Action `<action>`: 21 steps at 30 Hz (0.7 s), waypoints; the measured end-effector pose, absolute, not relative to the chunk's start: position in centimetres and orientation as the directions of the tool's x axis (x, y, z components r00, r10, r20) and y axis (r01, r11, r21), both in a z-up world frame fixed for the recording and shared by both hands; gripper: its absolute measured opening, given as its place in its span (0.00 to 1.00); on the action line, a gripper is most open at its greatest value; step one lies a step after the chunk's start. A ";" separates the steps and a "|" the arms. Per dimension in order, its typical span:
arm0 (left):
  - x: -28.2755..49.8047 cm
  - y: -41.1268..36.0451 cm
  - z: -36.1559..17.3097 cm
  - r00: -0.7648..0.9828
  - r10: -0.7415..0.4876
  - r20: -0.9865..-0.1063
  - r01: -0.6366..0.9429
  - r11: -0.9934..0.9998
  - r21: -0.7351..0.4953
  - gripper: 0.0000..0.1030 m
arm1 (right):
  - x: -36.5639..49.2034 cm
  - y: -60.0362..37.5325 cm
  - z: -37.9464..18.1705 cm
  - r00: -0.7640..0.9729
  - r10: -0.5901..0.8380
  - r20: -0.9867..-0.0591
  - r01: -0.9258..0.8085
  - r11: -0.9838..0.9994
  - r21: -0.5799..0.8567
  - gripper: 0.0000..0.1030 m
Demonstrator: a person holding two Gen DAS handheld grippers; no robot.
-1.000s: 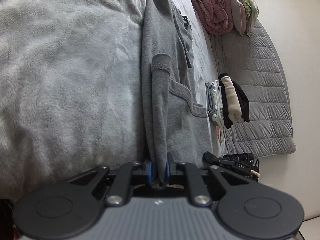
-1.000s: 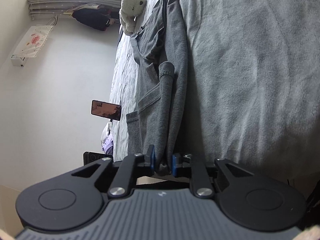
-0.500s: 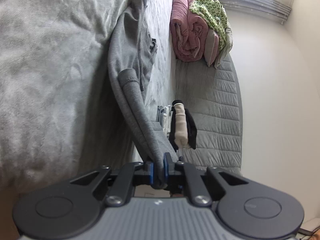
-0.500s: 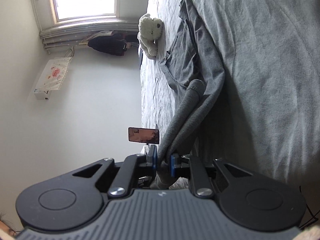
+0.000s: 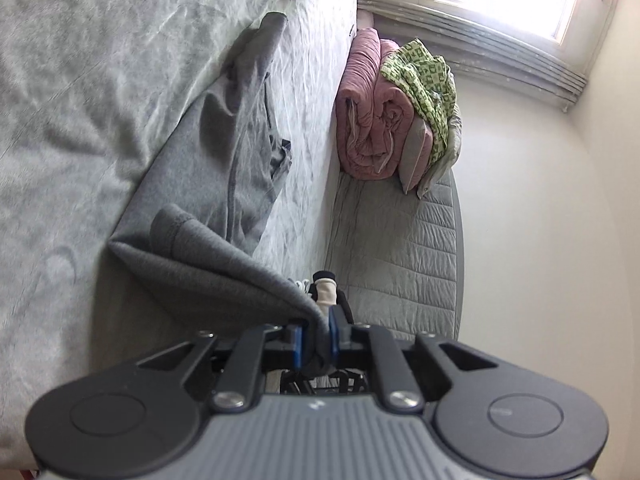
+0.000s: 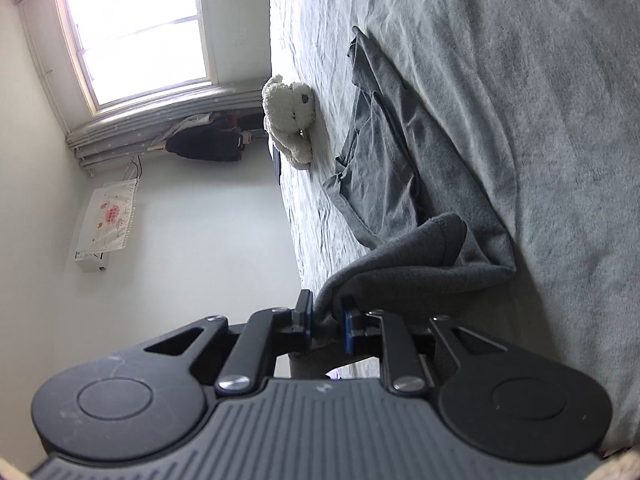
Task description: Fold clothes
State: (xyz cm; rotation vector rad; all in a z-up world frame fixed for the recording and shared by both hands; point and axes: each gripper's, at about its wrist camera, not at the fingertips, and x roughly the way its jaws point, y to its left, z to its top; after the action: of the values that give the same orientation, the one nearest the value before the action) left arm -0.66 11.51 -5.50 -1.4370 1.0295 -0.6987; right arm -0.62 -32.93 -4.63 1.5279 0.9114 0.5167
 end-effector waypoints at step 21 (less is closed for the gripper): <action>5.1 11.7 -2.6 0.686 -0.552 -0.474 0.018 0.664 -0.747 0.48 | 3.7 -30.5 -3.3 0.722 0.563 -0.403 0.083 0.507 0.858 0.40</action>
State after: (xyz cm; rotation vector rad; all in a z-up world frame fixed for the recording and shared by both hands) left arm 5.07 11.68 -2.59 -0.7885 0.7574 -0.3591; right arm 3.69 -30.46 -3.35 1.0161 0.7331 0.3227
